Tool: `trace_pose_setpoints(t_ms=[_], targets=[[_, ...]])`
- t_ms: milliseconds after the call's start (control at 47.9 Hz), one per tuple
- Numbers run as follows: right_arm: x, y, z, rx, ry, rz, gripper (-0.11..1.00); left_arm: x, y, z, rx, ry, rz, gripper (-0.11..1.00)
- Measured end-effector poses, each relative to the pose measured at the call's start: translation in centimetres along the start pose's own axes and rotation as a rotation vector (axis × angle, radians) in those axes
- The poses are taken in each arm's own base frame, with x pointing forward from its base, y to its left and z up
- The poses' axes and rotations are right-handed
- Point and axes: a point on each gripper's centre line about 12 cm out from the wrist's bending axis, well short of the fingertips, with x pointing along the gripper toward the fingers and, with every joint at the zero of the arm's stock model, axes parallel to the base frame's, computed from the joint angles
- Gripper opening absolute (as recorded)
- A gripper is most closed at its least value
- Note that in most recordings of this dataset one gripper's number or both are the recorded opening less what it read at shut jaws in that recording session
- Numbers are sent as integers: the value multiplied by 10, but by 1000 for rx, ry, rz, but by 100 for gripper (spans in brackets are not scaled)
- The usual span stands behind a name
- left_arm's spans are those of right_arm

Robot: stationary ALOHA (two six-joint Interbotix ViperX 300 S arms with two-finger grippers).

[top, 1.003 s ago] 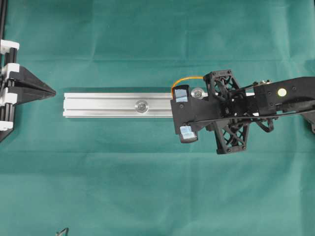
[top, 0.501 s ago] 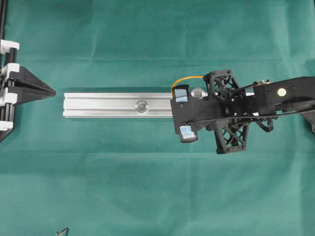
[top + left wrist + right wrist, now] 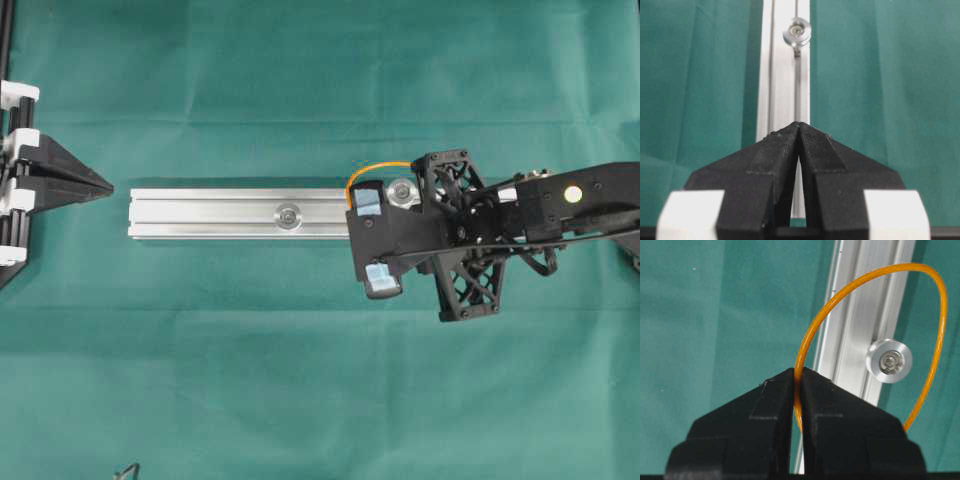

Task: Hook the rubber onto the shaft.
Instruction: 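Move the held band over the right metal peg and lower it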

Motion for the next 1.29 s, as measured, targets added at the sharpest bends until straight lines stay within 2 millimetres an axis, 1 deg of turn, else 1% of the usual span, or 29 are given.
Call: trace_pose_setpoints(t_ms=[397,1044,1295], targets=[[3,12,0,-18,-5,22,6,0,0,0,0,0,0,0],[1,36,-1,-58,-28,64,6,0,0,0,0,0,0,0],[5,46,-2,-65,-20,86,6,0,0,0,0,-2,0,0]])
